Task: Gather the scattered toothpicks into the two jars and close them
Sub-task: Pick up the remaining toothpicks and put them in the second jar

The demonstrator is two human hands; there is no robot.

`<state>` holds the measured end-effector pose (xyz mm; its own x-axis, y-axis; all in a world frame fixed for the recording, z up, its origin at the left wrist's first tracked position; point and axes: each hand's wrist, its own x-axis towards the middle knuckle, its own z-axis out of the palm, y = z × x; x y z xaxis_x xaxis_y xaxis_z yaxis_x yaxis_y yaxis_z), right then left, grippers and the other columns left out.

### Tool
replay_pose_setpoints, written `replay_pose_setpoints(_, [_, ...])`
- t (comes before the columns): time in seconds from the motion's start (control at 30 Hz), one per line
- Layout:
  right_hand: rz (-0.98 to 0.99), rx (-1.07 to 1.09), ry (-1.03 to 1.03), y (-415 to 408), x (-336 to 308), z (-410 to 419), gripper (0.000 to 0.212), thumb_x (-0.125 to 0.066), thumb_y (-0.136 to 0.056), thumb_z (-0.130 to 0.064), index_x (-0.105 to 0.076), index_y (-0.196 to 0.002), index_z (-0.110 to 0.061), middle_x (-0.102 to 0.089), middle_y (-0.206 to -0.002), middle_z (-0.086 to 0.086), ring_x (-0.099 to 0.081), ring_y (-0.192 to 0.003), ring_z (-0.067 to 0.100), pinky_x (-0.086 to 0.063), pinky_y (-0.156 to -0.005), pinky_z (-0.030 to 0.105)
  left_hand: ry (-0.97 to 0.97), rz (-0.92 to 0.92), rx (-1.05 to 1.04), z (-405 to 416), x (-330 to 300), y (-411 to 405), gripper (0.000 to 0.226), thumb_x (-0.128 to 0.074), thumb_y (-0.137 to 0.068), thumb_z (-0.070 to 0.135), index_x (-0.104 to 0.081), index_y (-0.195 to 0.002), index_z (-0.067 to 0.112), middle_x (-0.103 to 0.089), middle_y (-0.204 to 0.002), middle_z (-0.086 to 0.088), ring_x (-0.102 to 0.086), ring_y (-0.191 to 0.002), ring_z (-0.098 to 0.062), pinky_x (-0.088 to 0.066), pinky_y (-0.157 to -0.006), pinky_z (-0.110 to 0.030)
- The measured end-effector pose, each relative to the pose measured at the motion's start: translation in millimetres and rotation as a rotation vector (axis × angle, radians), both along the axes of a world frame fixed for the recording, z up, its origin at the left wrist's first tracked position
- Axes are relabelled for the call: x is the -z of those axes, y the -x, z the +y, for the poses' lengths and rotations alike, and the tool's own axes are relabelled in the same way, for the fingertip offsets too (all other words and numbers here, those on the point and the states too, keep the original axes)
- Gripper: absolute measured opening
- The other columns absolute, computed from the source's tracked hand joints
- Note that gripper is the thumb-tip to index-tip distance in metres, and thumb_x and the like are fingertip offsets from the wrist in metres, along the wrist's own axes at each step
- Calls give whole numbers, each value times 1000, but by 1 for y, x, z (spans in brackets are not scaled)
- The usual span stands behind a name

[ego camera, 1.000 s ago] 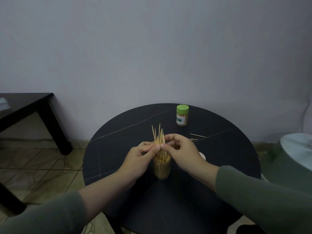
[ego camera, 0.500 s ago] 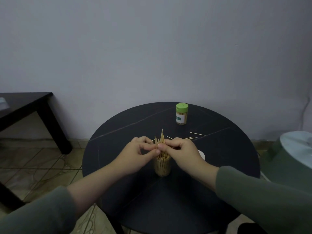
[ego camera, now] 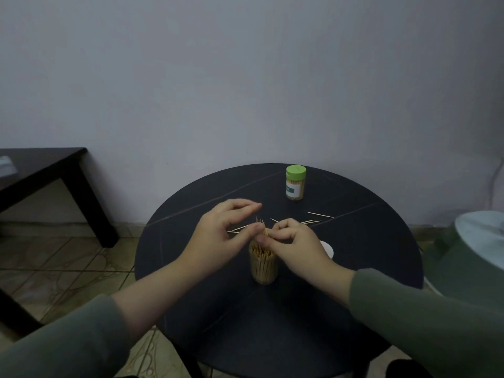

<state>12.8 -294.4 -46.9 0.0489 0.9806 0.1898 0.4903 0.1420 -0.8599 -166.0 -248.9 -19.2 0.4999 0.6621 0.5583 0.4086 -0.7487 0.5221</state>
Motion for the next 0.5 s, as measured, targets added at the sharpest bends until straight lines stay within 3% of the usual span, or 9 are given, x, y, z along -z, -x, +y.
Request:
replay_pose_setpoints(0.1, [102,-72,12,0,-2,-3,8,-69,-77,-50,-73,-81,-45,-58,-99,-10,-55,-106,13,-47,-96,45,-97,1,10,-2,0,-6,39,-59,-87,46,-66,-121,29,-64,-120,20,-59,-97,0,-46,-83,-12])
replay_pose_setpoints(0.23, [206,-147,18,-1,-3,-5,12,-70,-83,-25,-74,-89,-35,-58,-108,5,-58,-107,13,-49,-90,23,-28,-44,-8,-1,3,-10,24,-68,-85,34,-72,-109,31,-70,-91,17,-62,-80,-3,-49,-69,-15])
replay_pose_setpoints(0.33, [199,-184,4,-6,-1,-5,22,-70,-77,-34,-73,-97,-28,-59,-111,2,-57,-106,5,-48,-90,18,-6,-34,14,0,6,-11,24,-65,-86,37,-71,-108,34,-70,-88,13,-63,-81,-4,-51,-69,-20])
replay_pose_setpoints(0.5, [48,-217,6,-15,-1,-4,38,-75,-60,-56,-69,-96,-45,-63,-106,-17,-56,-103,0,-46,-86,15,-96,77,20,4,11,-9,28,-54,-89,45,-71,-109,37,-61,-89,7,-59,-82,-7,-54,-67,-32])
